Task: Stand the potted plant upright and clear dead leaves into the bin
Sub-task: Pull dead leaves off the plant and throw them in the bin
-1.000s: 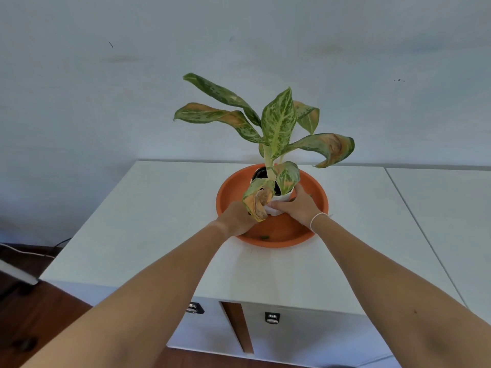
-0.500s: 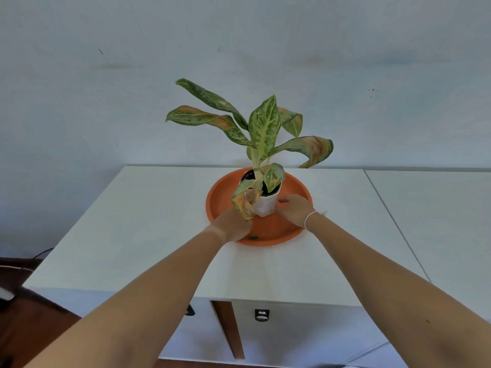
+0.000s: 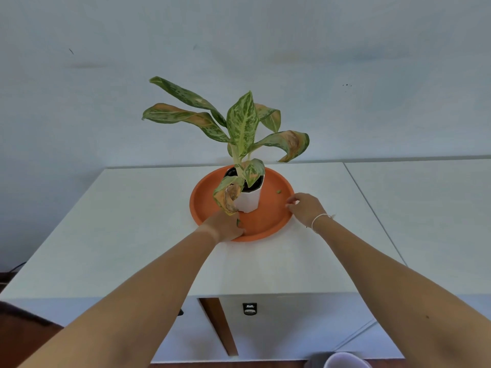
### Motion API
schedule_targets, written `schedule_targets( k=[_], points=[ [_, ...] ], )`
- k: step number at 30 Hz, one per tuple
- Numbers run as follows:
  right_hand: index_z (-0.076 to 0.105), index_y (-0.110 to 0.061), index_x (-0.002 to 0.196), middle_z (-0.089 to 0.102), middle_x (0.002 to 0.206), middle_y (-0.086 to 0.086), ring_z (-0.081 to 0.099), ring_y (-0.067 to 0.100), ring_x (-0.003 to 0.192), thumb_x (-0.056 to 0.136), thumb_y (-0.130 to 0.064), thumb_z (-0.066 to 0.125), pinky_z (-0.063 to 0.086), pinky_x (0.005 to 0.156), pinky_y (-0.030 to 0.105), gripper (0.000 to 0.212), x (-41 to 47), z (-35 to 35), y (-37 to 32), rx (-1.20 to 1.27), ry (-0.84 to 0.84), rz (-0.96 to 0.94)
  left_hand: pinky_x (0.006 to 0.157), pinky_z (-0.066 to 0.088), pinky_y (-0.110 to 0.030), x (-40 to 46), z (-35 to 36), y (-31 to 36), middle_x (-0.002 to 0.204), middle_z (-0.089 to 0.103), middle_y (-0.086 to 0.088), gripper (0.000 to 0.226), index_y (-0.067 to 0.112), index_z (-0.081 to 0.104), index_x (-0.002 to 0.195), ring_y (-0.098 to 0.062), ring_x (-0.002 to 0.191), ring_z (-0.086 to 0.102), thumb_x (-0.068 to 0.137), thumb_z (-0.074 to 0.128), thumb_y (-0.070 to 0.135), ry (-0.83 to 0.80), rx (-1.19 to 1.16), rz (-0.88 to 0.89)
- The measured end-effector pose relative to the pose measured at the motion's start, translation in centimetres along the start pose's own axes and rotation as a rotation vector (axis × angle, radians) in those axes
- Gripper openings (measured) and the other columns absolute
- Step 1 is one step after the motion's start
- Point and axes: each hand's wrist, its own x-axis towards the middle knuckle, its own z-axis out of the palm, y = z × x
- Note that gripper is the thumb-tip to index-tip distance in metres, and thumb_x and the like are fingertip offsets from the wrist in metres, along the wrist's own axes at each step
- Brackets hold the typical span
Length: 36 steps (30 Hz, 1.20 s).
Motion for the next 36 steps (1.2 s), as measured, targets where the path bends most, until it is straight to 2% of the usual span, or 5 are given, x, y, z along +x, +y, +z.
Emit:
schedule_targets(
  k=[12,24,28,30,36],
  points=[
    [0.059,-0.023,0.128,0.057,0.136,0.004,0.054,0.024,0.121,0.096,-0.023,0.044,0.044,0.100,0.035,0.035,1.8,-0.1,-0.7,-0.215,-0.012,-0.053,0.051,0.028,-0.023,-0.6,-0.3,0.6,0.062,0.036,0.001,0.030,0.012,0.037,0.065,-0.012,0.052,0.033,0.095,0.038,0.017,-0.062,-0.029,-0.041],
    [0.062,-0.023,0.125,0.063,0.124,0.005,0.061,0.026,0.112,0.100,-0.022,0.032,0.048,0.090,0.034,0.038,4.3,-0.2,-2.8,-0.680,0.020,-0.205,0.064,0.040,-0.012,-1.9,-0.5,0.9,0.124,0.053,-0.029,0.045,-0.007,0.044,0.126,-0.025,0.082,0.062,0.093,0.041,0.024,0.186,-0.334,-0.099],
    [0.066,-0.011,0.117,0.069,0.113,0.007,0.066,0.027,0.104,0.098,-0.008,0.034,0.050,0.083,0.033,0.037,4.6,0.5,-3.3,-0.862,0.040,-0.246,0.059,0.037,-0.041,-2.4,-0.7,1.0,0.084,0.054,-0.027,0.024,-0.007,0.052,0.088,-0.038,0.073,0.054,0.092,0.037,0.012,0.211,-0.403,-0.056],
    [0.061,-0.005,0.123,0.066,0.119,0.008,0.063,0.028,0.110,0.098,-0.006,0.033,0.049,0.091,0.033,0.037,4.5,0.6,-4.0,-0.874,0.026,-0.237,0.045,0.025,-0.031,-2.6,-1.0,0.8,0.054,0.036,-0.004,0.032,0.014,0.035,0.059,-0.018,0.046,0.034,0.091,0.037,0.012,0.234,-0.442,-0.095],
    [0.046,-0.002,0.137,0.055,0.134,0.014,0.052,0.031,0.124,0.101,-0.015,0.024,0.041,0.100,0.034,0.043,3.7,0.4,-5.4,-0.824,-0.050,-0.208,0.049,0.022,-0.027,-3.2,-1.2,-0.5,0.053,0.033,0.002,0.039,0.019,0.029,0.056,-0.012,0.048,0.027,0.092,0.039,0.013,0.285,-0.470,-0.150]
  ],
)
